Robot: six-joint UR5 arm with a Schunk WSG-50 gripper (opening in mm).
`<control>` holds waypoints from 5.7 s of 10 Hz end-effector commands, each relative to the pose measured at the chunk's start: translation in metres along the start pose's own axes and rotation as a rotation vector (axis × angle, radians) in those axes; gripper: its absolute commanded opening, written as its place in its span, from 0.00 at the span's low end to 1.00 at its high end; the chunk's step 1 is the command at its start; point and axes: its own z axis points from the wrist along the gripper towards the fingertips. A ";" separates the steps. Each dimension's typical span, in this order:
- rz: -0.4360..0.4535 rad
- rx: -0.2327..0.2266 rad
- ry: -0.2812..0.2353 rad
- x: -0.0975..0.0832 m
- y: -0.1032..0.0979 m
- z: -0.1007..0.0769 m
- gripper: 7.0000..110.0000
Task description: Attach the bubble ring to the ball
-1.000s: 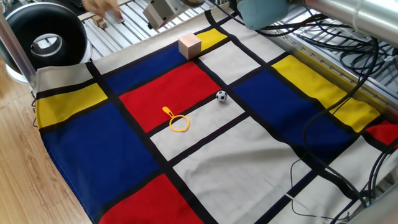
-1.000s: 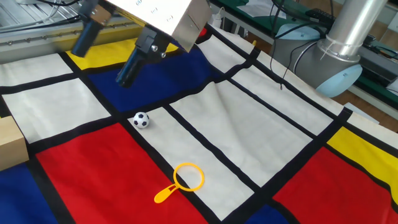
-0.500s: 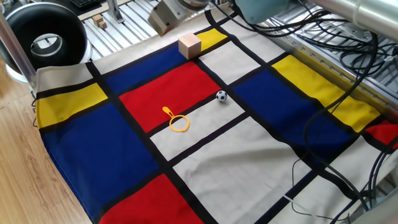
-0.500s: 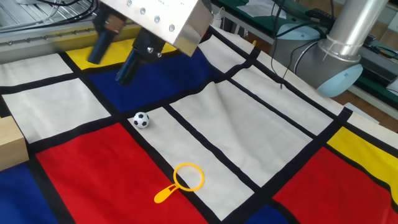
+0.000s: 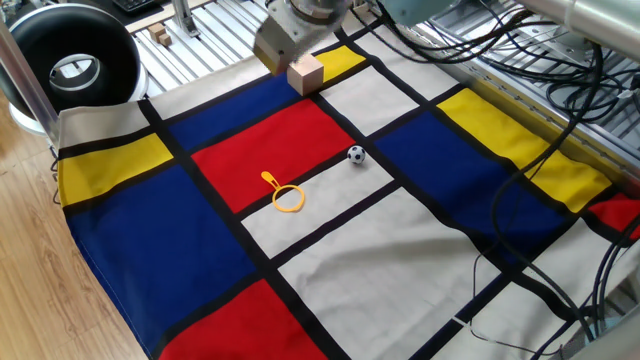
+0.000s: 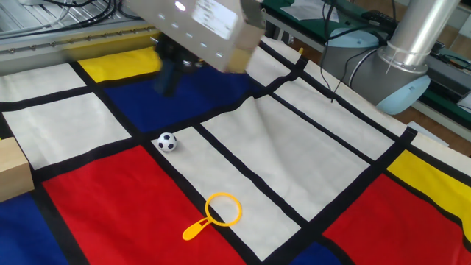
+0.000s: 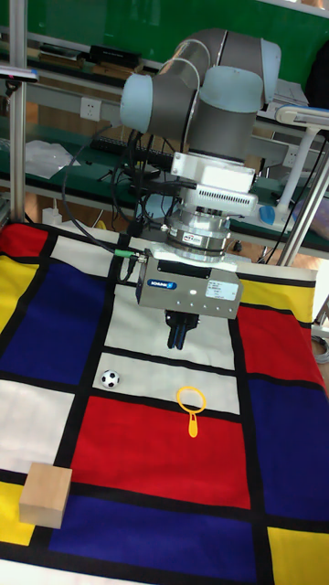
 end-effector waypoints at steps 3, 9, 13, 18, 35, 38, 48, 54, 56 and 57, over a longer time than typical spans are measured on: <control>-0.041 -0.130 0.126 0.030 0.030 -0.009 0.00; -0.038 0.026 0.242 0.058 -0.012 -0.008 0.00; -0.028 0.031 0.250 0.060 -0.013 -0.009 0.00; -0.008 0.056 0.265 0.064 -0.018 -0.010 0.00; 0.085 0.001 0.153 0.036 -0.004 -0.005 0.00; 0.089 0.010 0.144 0.033 -0.006 -0.005 0.00; 0.091 -0.026 0.235 0.055 0.004 -0.009 0.00; -0.068 -0.045 0.222 0.053 0.004 -0.009 0.00; -0.050 -0.041 0.217 0.051 0.004 -0.008 0.00; -0.049 -0.053 0.218 0.052 0.007 -0.009 0.00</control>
